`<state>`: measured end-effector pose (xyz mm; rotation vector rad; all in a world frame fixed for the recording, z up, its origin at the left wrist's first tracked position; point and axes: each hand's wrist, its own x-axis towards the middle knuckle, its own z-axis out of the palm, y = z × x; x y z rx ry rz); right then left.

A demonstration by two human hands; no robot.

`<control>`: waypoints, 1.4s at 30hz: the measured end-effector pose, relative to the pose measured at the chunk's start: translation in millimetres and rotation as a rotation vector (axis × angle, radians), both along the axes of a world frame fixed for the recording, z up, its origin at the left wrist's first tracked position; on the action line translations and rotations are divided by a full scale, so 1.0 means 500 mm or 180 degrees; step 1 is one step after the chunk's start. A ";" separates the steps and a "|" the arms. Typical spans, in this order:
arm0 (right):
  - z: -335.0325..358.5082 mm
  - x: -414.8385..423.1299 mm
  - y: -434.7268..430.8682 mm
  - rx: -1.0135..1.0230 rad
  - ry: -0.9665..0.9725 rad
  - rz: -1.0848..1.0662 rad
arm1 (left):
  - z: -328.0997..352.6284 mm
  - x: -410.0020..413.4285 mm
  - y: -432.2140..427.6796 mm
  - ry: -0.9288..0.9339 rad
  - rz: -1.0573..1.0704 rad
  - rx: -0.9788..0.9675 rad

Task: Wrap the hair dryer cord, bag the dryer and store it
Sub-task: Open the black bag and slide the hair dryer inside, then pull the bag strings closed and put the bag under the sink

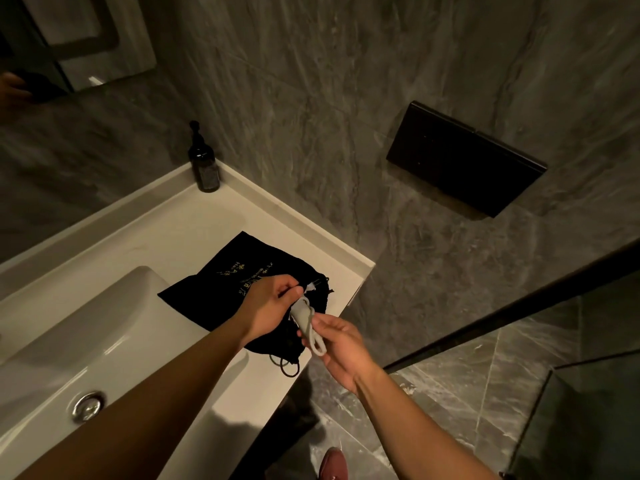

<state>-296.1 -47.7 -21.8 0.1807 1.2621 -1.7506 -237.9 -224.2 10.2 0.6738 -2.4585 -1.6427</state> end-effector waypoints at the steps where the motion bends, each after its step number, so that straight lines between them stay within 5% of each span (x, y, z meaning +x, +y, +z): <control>1: -0.002 0.003 -0.005 0.0004 0.0044 -0.0015 | 0.002 0.001 0.002 -0.0001 -0.0066 -0.0005; 12: -0.002 -0.004 -0.064 -0.0417 -0.0412 -0.0247 | -0.004 0.039 -0.017 0.0160 -0.0385 -0.0519; 18: -0.039 -0.012 -0.072 0.1065 0.0959 -0.0200 | -0.048 0.068 0.011 0.0061 -0.0136 -0.0608; 25: -0.057 -0.002 -0.073 0.0549 0.0742 0.0291 | -0.057 0.091 0.024 0.0092 0.0068 -0.0464; 28: -0.045 -0.024 -0.050 0.0902 0.1433 0.0385 | -0.070 0.094 0.033 0.0070 0.0162 -0.0526; 32: -0.024 -0.086 -0.017 0.1990 0.3136 0.0272 | -0.091 0.111 0.060 -0.0111 0.0534 -0.0625; 37: -0.012 -0.173 -0.006 0.1582 0.4114 0.1988 | -0.106 0.175 0.123 -0.0533 0.1556 -0.0538; 42: -0.015 -0.228 -0.021 0.1904 0.4697 0.3294 | -0.159 0.224 0.198 -0.1683 0.1103 -0.1579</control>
